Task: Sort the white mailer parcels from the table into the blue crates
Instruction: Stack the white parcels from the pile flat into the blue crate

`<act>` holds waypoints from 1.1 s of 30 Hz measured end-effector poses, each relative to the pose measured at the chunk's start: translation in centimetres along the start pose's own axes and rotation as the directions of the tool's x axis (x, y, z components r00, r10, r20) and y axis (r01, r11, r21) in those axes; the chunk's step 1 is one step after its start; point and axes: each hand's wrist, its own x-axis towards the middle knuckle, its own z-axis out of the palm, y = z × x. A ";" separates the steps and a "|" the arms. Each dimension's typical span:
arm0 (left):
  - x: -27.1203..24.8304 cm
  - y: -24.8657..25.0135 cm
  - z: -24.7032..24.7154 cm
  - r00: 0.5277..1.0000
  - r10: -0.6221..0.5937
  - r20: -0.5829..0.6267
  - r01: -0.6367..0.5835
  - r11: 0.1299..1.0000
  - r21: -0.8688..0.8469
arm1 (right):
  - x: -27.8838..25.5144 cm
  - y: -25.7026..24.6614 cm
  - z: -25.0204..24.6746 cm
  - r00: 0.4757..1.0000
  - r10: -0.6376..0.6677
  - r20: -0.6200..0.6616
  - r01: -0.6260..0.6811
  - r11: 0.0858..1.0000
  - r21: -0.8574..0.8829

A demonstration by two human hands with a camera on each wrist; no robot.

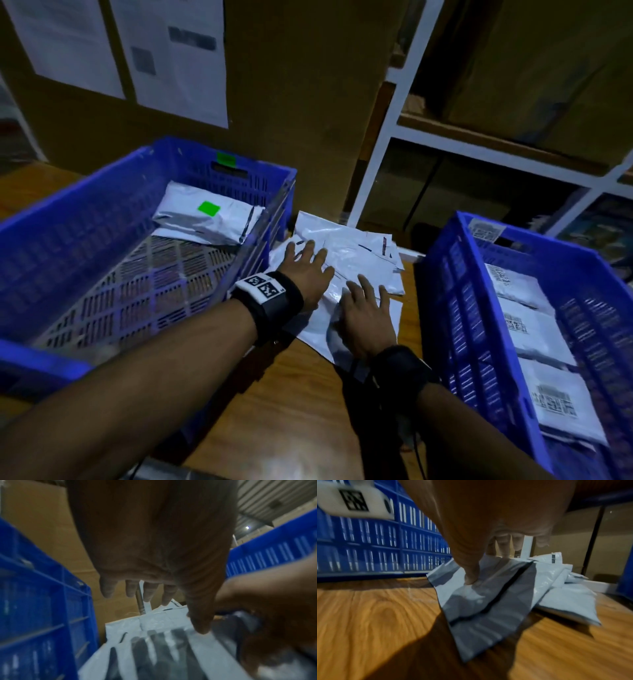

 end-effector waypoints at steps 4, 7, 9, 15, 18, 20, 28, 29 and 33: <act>-0.1 -0.8 -0.7 1.000 -0.029 0.002 0.029 0.999 -0.024 | 0.7 0.5 -2.5 0.984 -0.036 -0.176 0.038 0.999 0.011; -0.4 -0.7 -1.8 0.997 0.001 -0.080 0.001 1.000 0.031 | 0.9 1.5 -5.2 0.950 -0.076 -0.302 0.056 0.996 -0.073; -0.6 -0.3 -2.4 0.980 0.013 -0.201 0.002 0.997 0.075 | 0.9 2.7 -7.1 0.938 -0.043 -0.343 -0.005 0.990 -0.138; -1.4 0.9 -3.2 0.798 -0.025 -0.602 0.072 0.996 0.055 | -0.2 6.2 -11.2 0.951 0.074 -0.299 -0.169 0.938 -0.303; -1.5 1.2 -3.6 0.758 -0.068 -0.649 0.074 0.997 -0.019 | -1.0 7.2 -12.6 0.944 0.102 -0.315 -0.204 0.929 -0.310; -1.4 1.1 -4.0 0.720 -0.101 -0.687 0.071 0.995 -0.072 | -1.2 7.8 -13.8 0.922 0.119 -0.370 -0.230 0.934 -0.273; -2.0 2.0 -8.4 0.628 -0.205 -0.750 0.023 0.969 -0.245 | -1.9 10.2 -19.7 0.843 -0.036 -0.537 -0.103 0.969 -0.225; -2.1 2.4 -9.2 0.621 -0.200 -0.758 0.017 0.970 -0.241 | -2.3 10.8 -20.6 0.832 -0.049 -0.553 -0.083 0.974 -0.211; -2.0 5.4 -13.0 0.600 -0.164 -0.783 -0.025 0.974 -0.223 | -4.0 14.6 -22.9 0.809 -0.058 -0.585 -0.083 0.974 -0.211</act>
